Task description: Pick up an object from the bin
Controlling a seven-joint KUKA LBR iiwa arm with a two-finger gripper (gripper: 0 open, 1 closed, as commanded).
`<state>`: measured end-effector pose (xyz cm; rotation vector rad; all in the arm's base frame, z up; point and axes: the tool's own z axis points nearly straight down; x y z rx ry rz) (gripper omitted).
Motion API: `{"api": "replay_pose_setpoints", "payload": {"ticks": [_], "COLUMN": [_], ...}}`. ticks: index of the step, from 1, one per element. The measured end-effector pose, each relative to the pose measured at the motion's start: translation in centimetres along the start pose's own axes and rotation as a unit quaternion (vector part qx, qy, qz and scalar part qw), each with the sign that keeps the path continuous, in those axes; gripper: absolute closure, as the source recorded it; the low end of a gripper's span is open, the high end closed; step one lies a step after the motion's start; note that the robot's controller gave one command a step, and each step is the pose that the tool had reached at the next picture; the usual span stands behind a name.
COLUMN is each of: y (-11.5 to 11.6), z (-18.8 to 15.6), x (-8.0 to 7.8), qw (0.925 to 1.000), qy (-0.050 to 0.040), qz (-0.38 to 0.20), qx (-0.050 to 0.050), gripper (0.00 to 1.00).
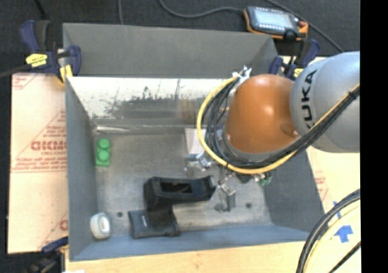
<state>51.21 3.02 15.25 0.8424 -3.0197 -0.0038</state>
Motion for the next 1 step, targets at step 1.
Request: {"api": "replay_pose_setpoints", "payload": {"ticks": [1], "y": [2.23], "z": [2.36], "x": [-2.35], "qw": [0.9999], "qy": [-0.005], "qz": [-0.016], "qx": [0.004], "gripper": [0.0]}}
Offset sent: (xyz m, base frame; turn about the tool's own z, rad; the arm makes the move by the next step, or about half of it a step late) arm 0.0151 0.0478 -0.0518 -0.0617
